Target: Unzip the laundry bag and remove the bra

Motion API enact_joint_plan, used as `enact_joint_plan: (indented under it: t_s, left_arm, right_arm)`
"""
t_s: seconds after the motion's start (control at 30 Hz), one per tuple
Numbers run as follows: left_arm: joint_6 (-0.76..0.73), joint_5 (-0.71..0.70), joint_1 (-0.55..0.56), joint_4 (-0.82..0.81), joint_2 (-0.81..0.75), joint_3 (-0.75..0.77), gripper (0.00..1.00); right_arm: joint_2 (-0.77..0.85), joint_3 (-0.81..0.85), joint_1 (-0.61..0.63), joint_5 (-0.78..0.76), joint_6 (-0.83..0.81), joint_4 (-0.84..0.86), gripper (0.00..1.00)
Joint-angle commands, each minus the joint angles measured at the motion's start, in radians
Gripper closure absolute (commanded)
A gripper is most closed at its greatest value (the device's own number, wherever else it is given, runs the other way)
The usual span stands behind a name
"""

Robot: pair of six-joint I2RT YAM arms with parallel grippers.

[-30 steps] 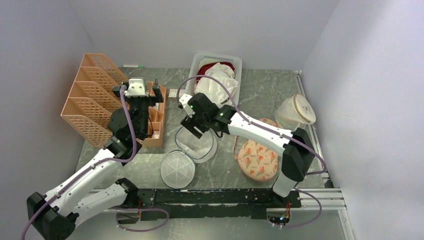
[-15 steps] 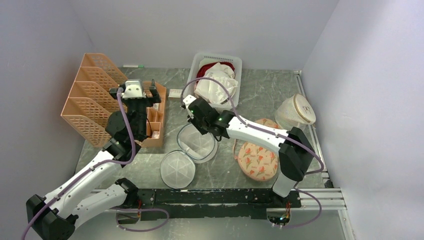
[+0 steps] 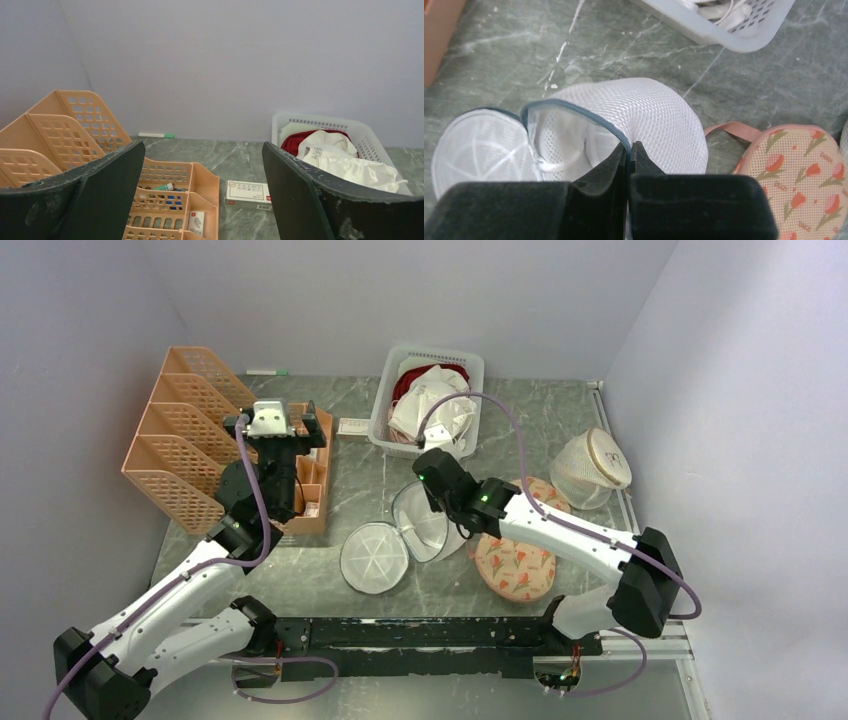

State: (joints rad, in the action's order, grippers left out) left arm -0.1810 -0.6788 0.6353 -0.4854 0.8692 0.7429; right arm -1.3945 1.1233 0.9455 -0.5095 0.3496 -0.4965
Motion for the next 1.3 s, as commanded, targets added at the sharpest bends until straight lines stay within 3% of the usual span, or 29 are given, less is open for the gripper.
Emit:
enact_joint_plan:
  t_s: [0.0, 0.13, 0.33, 0.47, 0.67, 0.7, 0.87, 1.0, 1.27]
  left_arm:
    - [0.048, 0.042, -0.007, 0.025, -0.006, 0.031, 0.02]
    - [0.054, 0.039, -0.005, 0.029, 0.005, 0.03, 0.02]
    - [0.054, 0.043, -0.005, 0.036, 0.008, 0.036, 0.01]
    - [0.055, 0.039, -0.005, 0.035, 0.008, 0.038, 0.01]
    - [0.031, 0.017, -0.005, 0.022, -0.01, 0.037, 0.0]
    - [0.025, 0.011, -0.006, 0.014, -0.018, 0.033, 0.0]
    - [-0.004, -0.012, -0.007, -0.014, -0.052, 0.018, 0.01]
    - [-0.012, -0.022, -0.007, -0.023, -0.052, 0.016, 0.01]
    - [-0.011, -0.021, -0.007, -0.023, -0.054, 0.012, 0.01]
  right_arm:
    - [0.012, -0.106, -0.041, 0.029, -0.055, 0.163, 0.99]
    - [-0.006, -0.113, -0.141, 0.16, -0.065, 0.222, 1.0]
    - [0.019, -0.11, -0.164, 0.229, -0.053, 0.224, 0.97]
    - [0.011, -0.059, -0.167, 0.124, -0.08, 0.108, 0.74]
    - [0.044, 0.062, -0.061, -0.054, -0.139, -0.091, 0.21]
    - [0.05, 0.069, -0.018, -0.06, -0.148, -0.106, 0.16]
    - [0.052, 0.051, 0.201, -0.128, -0.221, -0.104, 0.12]
    - [0.01, -0.009, 0.395, -0.109, -0.371, -0.046, 0.11]
    - [-0.034, -0.26, 0.547, 0.015, -0.697, 0.266, 0.15]
